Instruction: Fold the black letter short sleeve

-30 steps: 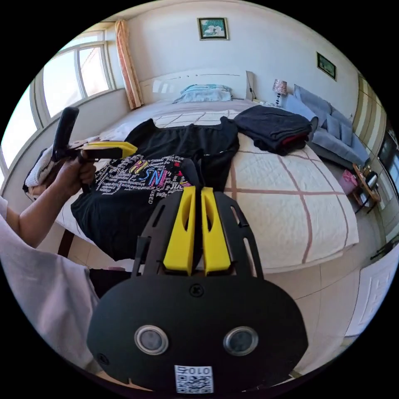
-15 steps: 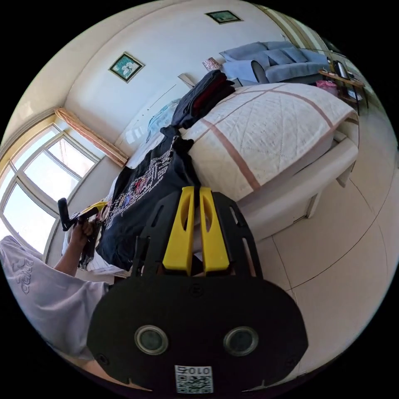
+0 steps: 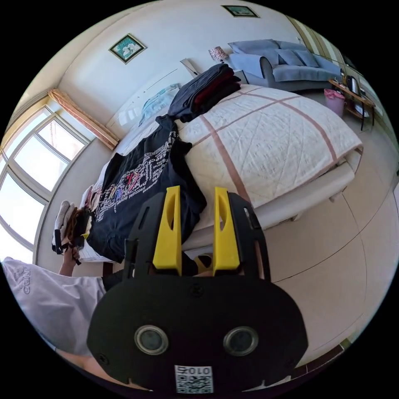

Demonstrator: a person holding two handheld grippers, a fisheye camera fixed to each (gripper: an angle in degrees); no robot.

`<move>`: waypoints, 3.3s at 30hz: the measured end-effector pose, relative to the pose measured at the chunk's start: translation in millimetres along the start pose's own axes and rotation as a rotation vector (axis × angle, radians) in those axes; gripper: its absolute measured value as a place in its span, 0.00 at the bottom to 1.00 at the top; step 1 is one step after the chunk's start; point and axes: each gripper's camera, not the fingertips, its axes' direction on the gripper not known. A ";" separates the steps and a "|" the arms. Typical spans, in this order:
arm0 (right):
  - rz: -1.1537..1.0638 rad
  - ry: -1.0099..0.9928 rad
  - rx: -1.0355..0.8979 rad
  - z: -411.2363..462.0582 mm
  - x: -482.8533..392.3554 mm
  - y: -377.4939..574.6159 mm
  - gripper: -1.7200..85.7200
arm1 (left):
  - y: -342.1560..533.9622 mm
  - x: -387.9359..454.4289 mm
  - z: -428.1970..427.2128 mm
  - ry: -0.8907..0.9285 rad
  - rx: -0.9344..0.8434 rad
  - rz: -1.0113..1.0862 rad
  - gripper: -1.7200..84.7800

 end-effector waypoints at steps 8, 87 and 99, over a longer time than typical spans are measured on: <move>0.015 0.138 -0.046 8.8 -30.8 -9.8 0.08 | 8.9 20.6 -7.3 -0.127 0.027 0.135 0.05; -0.723 0.379 -0.335 406.8 -369.3 -572.5 0.04 | -468.5 15.2 37.3 -0.252 0.038 0.175 0.05; -0.616 0.193 -0.044 297.3 -337.5 -565.2 0.07 | -411.5 28.0 -35.2 -0.349 0.224 0.172 0.08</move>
